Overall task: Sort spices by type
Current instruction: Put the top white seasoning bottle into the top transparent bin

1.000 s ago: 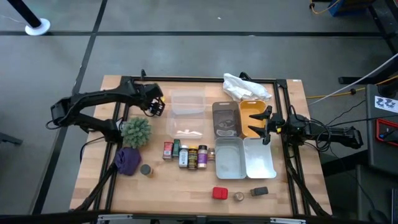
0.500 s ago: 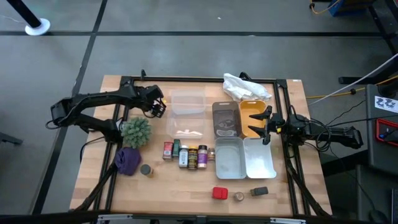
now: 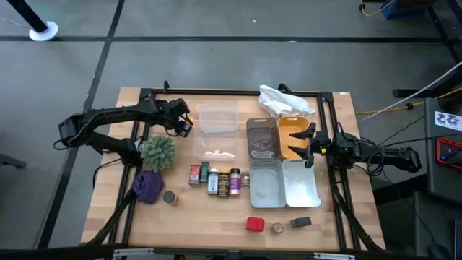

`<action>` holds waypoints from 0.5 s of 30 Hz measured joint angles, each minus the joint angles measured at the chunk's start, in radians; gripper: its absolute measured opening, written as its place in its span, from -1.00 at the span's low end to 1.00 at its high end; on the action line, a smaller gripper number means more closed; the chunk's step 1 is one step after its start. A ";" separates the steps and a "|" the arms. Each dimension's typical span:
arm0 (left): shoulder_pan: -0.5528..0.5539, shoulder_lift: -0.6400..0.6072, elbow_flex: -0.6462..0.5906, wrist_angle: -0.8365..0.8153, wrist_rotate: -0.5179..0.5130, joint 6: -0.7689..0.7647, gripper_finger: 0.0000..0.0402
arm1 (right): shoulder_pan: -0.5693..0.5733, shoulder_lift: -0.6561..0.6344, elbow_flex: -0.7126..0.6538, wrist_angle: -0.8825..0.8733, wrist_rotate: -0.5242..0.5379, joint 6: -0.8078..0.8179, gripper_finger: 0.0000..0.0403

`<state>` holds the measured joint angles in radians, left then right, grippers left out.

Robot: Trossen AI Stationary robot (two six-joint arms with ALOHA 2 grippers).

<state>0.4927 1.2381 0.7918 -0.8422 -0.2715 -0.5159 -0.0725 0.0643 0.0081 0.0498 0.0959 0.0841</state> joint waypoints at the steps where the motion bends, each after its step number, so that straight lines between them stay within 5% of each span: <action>1: 0.000 0.000 0.000 0.002 0.000 0.000 -0.08 | 0.000 0.000 0.000 0.000 0.000 0.000 0.29; 15: 0.008 -0.007 0.108 -0.047 0.001 0.053 -0.08 | 0.000 0.000 0.000 0.000 0.000 0.000 0.29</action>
<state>0.5011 1.2312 0.8997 -0.8889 -0.2703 -0.4632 -0.0725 0.0639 0.0080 0.0498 0.0959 0.0837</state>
